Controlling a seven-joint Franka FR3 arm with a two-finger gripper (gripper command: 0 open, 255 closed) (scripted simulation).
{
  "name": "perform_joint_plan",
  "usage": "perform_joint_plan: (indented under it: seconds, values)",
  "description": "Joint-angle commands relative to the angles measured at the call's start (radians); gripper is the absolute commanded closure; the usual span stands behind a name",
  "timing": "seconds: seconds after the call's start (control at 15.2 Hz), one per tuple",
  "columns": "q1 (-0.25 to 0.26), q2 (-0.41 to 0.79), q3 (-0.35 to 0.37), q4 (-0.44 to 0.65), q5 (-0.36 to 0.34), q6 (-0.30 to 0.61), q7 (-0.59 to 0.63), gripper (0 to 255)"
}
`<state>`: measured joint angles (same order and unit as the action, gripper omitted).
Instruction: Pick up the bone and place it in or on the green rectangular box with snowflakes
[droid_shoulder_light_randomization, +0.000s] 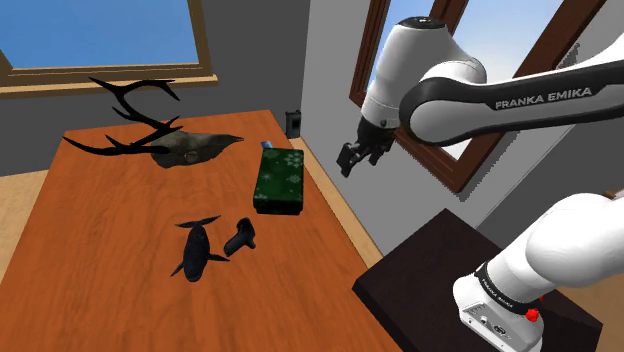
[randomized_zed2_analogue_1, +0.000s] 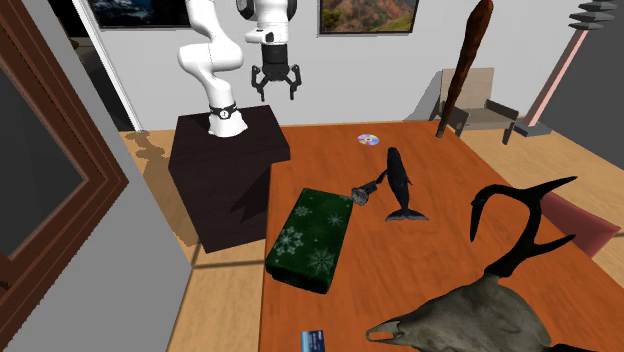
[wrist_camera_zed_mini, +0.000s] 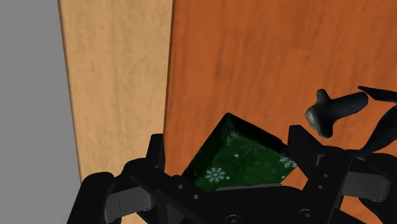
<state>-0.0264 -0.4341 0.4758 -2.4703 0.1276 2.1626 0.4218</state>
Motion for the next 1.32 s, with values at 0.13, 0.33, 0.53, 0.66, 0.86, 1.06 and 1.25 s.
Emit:
perform_joint_plan:
  seconds: [0.13,0.33,0.53,0.66,0.86,1.06,1.25]
  values:
    - [-0.033,0.158,0.104,0.051,-0.058,0.095,0.163,0]
    - [-0.062,0.292,0.171,0.106,-0.148,0.150,0.303,0]
    - [-0.073,0.442,0.215,0.176,-0.280,0.184,0.465,0]
    - [-0.056,0.547,0.217,0.233,-0.379,0.193,0.574,0]
    - [0.002,0.696,0.186,0.329,-0.507,0.191,0.716,0]
    - [0.077,0.832,0.137,0.437,-0.597,0.178,0.822,0]
    - [0.152,0.958,0.088,0.557,-0.656,0.161,0.898,0]
